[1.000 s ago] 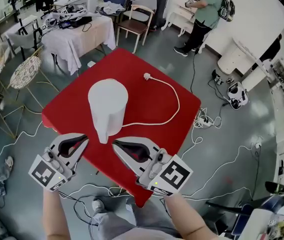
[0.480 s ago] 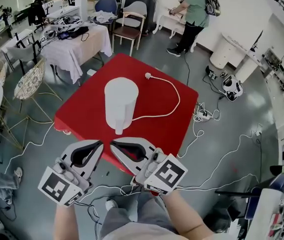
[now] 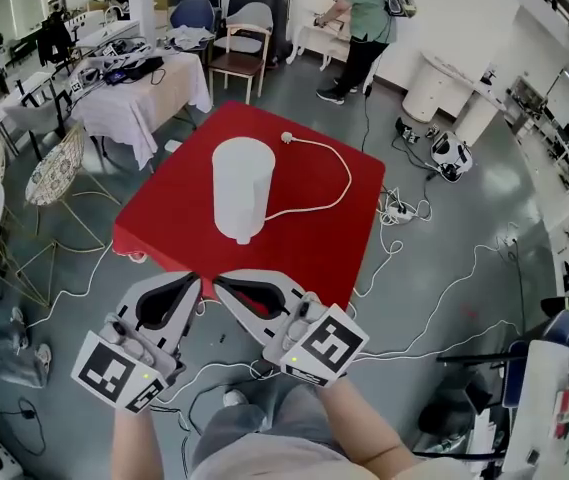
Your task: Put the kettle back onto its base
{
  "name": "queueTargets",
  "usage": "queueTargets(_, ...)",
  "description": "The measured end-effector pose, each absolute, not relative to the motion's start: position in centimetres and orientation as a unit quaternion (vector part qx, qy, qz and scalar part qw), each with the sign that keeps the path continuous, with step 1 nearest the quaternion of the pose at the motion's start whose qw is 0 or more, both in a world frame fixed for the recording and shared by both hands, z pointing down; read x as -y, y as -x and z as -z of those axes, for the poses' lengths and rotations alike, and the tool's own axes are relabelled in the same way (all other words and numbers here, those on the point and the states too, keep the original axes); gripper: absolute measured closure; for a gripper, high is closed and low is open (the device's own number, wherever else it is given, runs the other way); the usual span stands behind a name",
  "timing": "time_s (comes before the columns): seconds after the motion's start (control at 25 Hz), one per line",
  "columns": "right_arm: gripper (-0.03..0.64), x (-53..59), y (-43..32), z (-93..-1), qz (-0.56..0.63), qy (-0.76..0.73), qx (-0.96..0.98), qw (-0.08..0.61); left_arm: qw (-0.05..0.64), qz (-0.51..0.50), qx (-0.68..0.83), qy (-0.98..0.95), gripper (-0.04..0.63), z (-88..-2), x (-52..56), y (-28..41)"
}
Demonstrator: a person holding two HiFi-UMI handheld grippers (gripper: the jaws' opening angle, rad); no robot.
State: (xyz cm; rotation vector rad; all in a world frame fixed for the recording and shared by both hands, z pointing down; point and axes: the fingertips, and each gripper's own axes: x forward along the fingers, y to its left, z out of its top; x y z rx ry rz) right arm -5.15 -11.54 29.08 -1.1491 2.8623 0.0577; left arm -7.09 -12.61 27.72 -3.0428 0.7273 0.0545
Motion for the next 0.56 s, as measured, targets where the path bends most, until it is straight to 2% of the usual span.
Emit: queueTargets(0.56,0.609,9.5,7.6,-28.0,-0.031,0.361,-0.931,0.03,0.011,-0.023,-0.243,0.97,0.586,-27.4,10.4,8.9)
